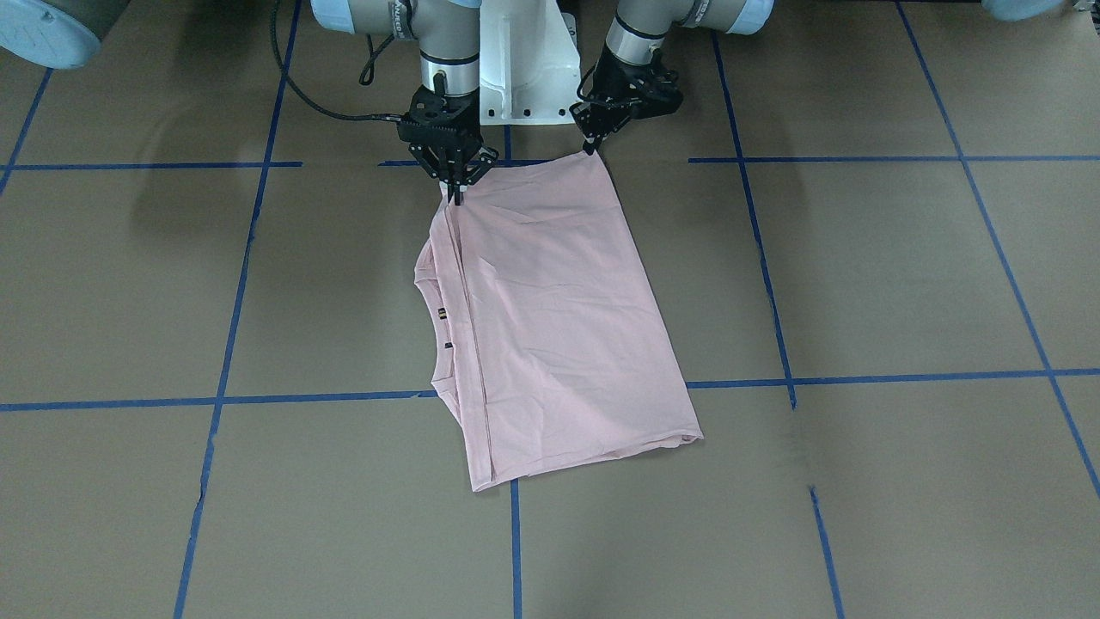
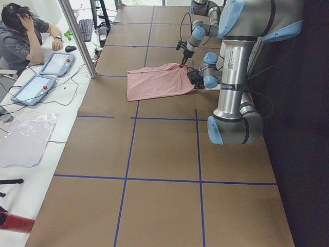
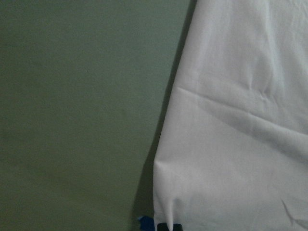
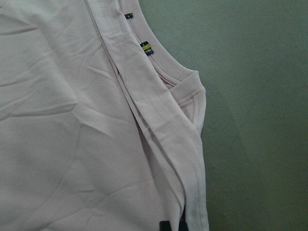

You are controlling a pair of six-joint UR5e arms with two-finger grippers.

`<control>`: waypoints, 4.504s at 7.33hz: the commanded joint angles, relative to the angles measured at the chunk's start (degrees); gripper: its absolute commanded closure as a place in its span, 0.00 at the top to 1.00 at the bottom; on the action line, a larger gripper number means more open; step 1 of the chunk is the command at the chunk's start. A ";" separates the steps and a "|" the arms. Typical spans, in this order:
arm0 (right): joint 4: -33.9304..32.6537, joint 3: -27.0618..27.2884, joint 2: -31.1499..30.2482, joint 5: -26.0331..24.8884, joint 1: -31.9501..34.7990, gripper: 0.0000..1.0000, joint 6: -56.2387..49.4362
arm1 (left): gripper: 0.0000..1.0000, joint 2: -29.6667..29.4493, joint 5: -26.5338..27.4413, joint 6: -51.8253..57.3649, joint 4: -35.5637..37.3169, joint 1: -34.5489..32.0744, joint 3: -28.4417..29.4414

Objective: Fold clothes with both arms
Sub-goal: 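Grasp the near edge of the shirt with both grippers, then lift the near edge with both grippers and fold it away from the robot, then release the shirt and raise both grippers away from it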

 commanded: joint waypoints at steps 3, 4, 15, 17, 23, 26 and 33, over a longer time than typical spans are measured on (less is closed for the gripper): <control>-18.06 23.18 -4.07 0.58 -2.00 0.00 0.13 | 0.00 -1.88 -6.01 4.23 17.18 -0.54 -21.16; -21.41 26.36 -3.72 0.58 -2.71 0.00 0.14 | 0.00 -5.63 -6.46 4.23 24.90 -0.54 -25.40; -2.92 -2.91 6.54 4.00 13.27 0.00 -11.02 | 0.00 -13.66 -9.54 25.93 18.15 -21.62 -1.30; 1.99 -13.19 10.94 4.44 15.73 0.00 -12.34 | 0.00 -15.94 -10.50 30.31 13.93 -25.65 8.17; 15.74 -34.87 19.05 26.14 32.43 1.00 -35.89 | 1.00 -16.75 -25.89 58.71 1.43 -40.70 20.97; 13.73 -27.86 10.47 36.83 41.44 1.00 -51.81 | 1.00 -8.16 -32.26 76.58 5.70 -47.52 11.76; 8.41 -24.67 -20.89 49.27 81.54 1.00 -109.64 | 1.00 12.24 -46.72 122.89 12.41 -81.75 16.55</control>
